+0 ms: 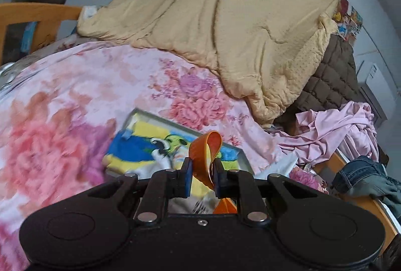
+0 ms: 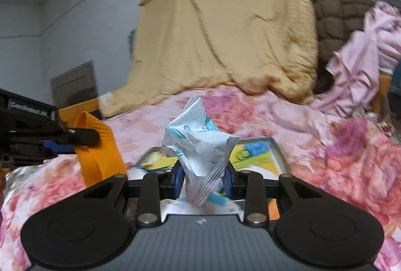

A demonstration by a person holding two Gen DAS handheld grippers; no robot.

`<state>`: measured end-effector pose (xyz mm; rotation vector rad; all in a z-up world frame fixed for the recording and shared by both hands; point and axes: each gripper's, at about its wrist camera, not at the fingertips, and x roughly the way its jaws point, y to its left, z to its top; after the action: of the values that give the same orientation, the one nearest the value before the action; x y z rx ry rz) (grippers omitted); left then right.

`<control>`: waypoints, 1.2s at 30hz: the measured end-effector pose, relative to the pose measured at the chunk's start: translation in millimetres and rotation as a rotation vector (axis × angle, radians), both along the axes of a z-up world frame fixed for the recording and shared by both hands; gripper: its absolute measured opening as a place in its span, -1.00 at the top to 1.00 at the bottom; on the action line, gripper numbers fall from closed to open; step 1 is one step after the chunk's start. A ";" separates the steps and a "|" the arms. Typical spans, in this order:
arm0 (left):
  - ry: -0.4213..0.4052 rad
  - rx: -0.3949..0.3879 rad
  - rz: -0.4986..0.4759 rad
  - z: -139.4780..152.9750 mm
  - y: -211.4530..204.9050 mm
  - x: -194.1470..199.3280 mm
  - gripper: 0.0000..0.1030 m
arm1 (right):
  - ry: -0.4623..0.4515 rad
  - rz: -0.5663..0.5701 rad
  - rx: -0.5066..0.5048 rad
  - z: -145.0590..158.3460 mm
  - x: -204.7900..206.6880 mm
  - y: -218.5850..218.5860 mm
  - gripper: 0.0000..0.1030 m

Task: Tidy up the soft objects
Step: 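Lift the orange strap and white packet and carry both over the tray, then open the left tool over the tray while the right tool releases the white packet there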

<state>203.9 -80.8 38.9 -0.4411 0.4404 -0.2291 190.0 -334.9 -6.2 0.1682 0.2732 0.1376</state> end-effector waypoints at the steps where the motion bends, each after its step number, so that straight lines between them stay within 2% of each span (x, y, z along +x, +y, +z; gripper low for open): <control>1: -0.001 0.008 -0.007 0.7 -4.6 8.2 0.66 | 0.004 -0.017 0.017 -0.4 4.2 -6.1 0.32; 4: 0.004 0.024 -0.025 1.0 -16.5 30.4 0.66 | 0.020 -0.053 0.047 -2.8 17.1 -21.0 0.32; 9: 0.025 0.032 -0.034 -3.6 -28.5 64.5 0.66 | 0.034 -0.070 0.042 -8.6 41.5 -33.2 0.32; 16: 0.077 0.031 -0.039 -12.6 -37.9 109.8 0.66 | 0.077 -0.057 0.020 -18.4 77.6 -36.4 0.31; 25: 0.150 0.038 -0.056 -30.3 -47.7 153.5 0.66 | 0.119 -0.035 0.041 -29.5 110.8 -38.9 0.29; 36: 0.218 0.031 -0.058 -55.2 -59.2 188.5 0.65 | 0.177 0.035 -0.051 -41.3 135.0 -21.8 0.28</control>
<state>392.4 -139.9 -16.3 -0.4243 0.6704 -0.2312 325.0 -356.7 -47.5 0.1250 0.4557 0.1503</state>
